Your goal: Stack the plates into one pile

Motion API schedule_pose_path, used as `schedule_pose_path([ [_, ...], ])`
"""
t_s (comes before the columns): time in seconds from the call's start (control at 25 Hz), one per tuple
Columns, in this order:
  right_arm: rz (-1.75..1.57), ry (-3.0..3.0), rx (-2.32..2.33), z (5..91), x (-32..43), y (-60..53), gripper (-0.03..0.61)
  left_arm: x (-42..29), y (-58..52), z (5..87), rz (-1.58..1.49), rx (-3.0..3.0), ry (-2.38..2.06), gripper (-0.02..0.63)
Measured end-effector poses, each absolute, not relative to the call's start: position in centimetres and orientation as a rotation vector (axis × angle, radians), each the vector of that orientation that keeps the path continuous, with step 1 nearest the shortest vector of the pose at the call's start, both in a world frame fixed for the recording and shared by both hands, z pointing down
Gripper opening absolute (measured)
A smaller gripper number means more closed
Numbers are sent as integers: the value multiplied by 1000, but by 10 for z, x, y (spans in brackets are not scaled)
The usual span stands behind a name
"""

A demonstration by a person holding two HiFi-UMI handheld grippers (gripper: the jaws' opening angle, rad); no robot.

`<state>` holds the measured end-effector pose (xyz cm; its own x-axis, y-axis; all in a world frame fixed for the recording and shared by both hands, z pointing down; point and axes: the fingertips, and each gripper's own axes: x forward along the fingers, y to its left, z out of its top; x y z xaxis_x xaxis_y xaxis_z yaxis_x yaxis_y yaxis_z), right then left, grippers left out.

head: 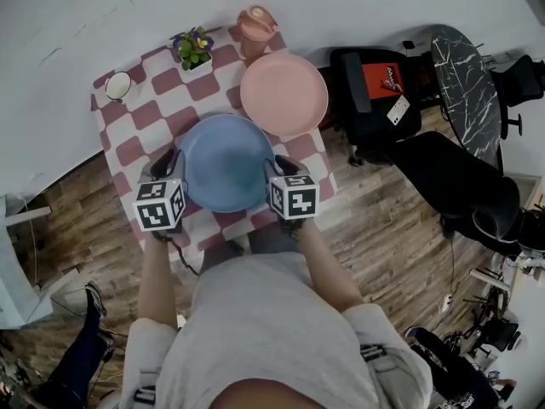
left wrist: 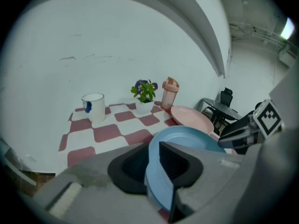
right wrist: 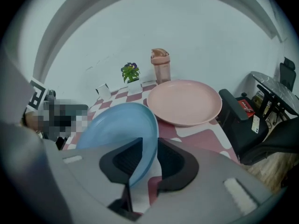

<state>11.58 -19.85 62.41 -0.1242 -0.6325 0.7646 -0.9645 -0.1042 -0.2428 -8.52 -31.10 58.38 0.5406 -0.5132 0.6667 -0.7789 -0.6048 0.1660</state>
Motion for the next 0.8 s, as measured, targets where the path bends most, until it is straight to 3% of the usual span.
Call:
schedule_pose_path([
  [0.16,1003,-1838,1872,591,124,-205,39,-77,-318,550,666,2421,-1081,16],
  [0.24,934,-1868,1949,571,129,-208,6,-74,-321,533,610,2469,-1091,6],
  [0.8,492,-1969,2385,434,174,-188,0,-36,-317,421,246,2764,-1098,6],
])
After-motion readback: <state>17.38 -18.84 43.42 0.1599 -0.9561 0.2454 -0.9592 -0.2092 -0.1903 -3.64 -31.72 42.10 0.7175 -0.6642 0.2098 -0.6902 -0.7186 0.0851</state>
